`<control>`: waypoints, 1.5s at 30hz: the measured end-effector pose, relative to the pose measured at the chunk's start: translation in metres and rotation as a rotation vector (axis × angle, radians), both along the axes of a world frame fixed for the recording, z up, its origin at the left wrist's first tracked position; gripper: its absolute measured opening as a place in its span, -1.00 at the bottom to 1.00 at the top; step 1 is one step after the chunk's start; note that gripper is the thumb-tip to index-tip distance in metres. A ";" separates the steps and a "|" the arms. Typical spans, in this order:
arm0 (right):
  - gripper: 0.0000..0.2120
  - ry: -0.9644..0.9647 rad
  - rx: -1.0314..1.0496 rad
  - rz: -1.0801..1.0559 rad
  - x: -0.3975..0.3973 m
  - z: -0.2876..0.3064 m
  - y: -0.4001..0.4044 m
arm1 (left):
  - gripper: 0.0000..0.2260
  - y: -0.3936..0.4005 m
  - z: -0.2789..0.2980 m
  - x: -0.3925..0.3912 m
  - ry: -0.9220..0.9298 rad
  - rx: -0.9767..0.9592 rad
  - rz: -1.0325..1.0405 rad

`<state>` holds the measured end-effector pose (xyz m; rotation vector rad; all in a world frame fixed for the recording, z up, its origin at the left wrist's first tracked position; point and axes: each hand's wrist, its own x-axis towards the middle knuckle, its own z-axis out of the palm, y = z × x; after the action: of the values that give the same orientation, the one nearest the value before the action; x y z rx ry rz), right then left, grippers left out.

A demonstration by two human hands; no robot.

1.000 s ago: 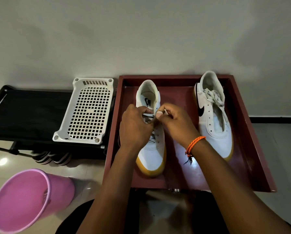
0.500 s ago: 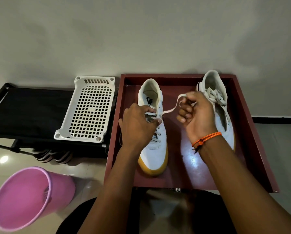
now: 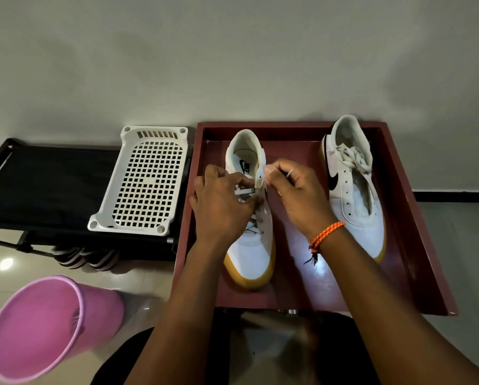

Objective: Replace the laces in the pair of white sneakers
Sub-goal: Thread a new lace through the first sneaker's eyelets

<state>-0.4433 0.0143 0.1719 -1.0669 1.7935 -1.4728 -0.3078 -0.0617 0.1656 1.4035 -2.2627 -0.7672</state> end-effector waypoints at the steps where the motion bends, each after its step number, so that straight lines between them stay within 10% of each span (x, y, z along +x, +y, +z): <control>1: -0.68 -0.090 -0.056 -0.002 -0.001 0.005 0.000 | -0.69 0.000 0.000 0.000 0.007 -0.001 -0.005; 14: -0.68 -1.077 -0.324 -0.040 -0.015 0.031 0.005 | -0.47 0.000 0.003 0.007 0.053 0.031 -0.005; 19: -0.83 0.273 0.488 -0.260 -0.014 -0.002 0.011 | -0.53 -0.006 0.011 0.014 -0.106 0.107 0.020; 21: -0.81 0.457 0.731 -0.194 -0.004 -0.004 0.016 | -0.60 -0.009 0.013 0.016 -0.133 0.096 0.055; 26: -0.85 0.830 0.456 -0.390 0.014 0.007 0.008 | -0.65 -0.018 0.013 0.014 0.067 0.047 0.043; 32: -0.81 0.390 -0.005 0.069 0.031 0.008 -0.003 | -0.78 -0.012 0.028 0.010 0.701 0.275 -0.146; 45: -0.88 0.218 -0.340 -0.393 0.006 0.013 -0.004 | -0.55 -0.003 0.040 0.006 0.841 0.309 -0.045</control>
<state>-0.4369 0.0099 0.1849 -1.1141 2.0383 -2.0208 -0.3015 -0.0647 0.2058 0.8759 -1.5557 -1.4372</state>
